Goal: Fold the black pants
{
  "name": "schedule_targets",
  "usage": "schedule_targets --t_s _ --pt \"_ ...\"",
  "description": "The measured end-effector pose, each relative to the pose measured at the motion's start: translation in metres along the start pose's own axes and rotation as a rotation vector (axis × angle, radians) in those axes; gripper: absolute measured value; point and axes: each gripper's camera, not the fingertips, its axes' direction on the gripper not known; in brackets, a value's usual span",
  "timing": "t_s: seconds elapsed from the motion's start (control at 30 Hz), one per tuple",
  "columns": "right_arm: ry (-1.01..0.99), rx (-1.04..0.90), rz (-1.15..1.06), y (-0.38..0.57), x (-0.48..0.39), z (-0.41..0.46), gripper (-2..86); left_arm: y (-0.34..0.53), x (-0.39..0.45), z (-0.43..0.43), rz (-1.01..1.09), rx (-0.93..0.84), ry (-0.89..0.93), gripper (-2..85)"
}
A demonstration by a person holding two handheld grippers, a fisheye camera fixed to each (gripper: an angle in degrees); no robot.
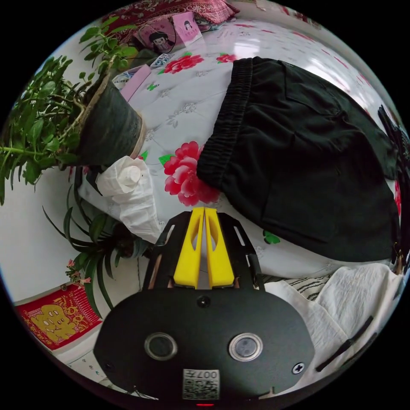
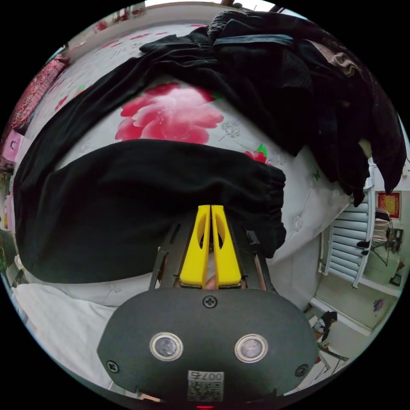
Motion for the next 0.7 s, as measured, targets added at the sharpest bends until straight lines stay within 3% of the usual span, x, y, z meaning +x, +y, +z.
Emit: schedule_targets --t_s 0.47,0.6,0.7 --pt "-0.067 0.185 0.034 -0.019 -0.007 -0.042 -0.2 -0.013 0.002 -0.023 0.009 0.043 0.001 -1.0" --pt "0.08 0.128 0.043 -0.036 -0.012 -0.039 -0.2 -0.023 0.002 -0.032 0.013 0.069 0.001 -1.0" --pt "0.061 0.0 0.083 -0.044 0.004 -0.018 -0.2 -0.032 0.003 -0.035 0.02 0.078 0.002 -1.0"
